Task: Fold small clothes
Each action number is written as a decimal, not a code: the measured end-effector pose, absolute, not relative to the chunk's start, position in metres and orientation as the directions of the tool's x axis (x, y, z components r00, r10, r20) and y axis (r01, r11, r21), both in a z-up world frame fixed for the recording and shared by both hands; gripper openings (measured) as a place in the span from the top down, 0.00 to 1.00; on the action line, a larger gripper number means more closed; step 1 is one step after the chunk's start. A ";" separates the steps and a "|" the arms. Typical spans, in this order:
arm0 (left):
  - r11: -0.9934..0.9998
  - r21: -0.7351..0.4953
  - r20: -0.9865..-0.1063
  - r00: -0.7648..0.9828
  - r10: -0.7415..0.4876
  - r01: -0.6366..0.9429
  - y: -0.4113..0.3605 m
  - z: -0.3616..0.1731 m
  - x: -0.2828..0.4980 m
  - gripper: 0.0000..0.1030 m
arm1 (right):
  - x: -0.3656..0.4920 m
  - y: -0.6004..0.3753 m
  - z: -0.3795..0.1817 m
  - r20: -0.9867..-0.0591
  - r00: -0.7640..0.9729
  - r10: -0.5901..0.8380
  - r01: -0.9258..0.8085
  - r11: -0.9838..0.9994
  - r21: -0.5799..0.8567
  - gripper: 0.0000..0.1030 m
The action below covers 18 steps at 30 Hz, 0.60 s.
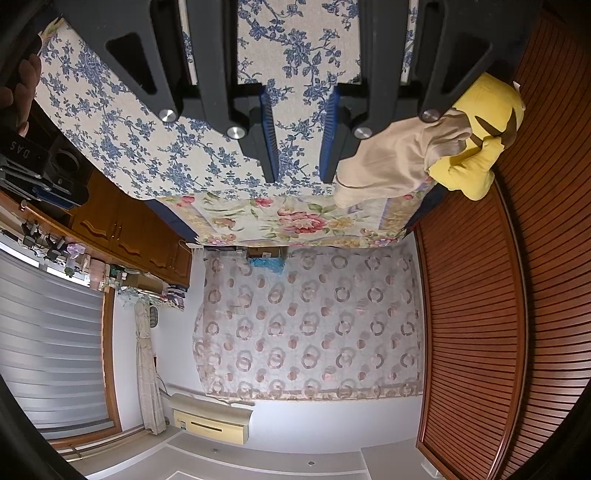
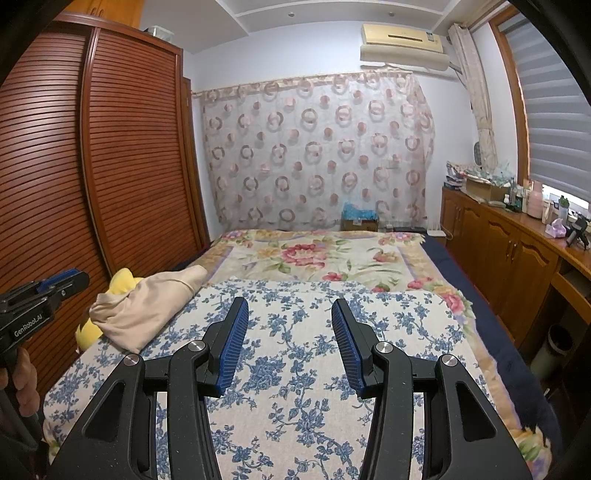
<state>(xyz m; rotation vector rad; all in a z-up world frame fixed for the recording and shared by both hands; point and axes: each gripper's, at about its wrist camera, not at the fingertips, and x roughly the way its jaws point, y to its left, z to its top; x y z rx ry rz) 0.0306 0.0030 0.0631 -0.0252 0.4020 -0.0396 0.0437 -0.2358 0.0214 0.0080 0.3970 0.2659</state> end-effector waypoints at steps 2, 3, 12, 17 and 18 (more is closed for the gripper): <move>0.999 -0.032 -0.391 0.919 -0.043 0.033 0.003 0.063 0.031 0.81 | 0.044 -0.235 0.021 -0.381 0.888 0.258 -0.255 0.965 0.060 0.54; 0.999 -0.033 -0.390 0.920 -0.044 0.034 0.003 0.063 0.031 0.81 | 0.044 -0.235 0.021 -0.381 0.888 0.257 -0.254 0.965 0.059 0.54; 0.999 -0.033 -0.390 0.920 -0.044 0.034 0.003 0.062 0.030 0.81 | 0.043 -0.235 0.020 -0.381 0.888 0.258 -0.255 0.965 0.059 0.54; 0.999 -0.032 -0.389 0.920 -0.044 0.034 0.004 0.062 0.030 0.81 | 0.043 -0.235 0.020 -0.380 0.888 0.258 -0.255 0.965 0.058 0.54; 0.999 -0.032 -0.389 0.920 -0.044 0.035 0.003 0.062 0.030 0.81 | 0.043 -0.235 0.020 -0.379 0.889 0.258 -0.255 0.965 0.058 0.54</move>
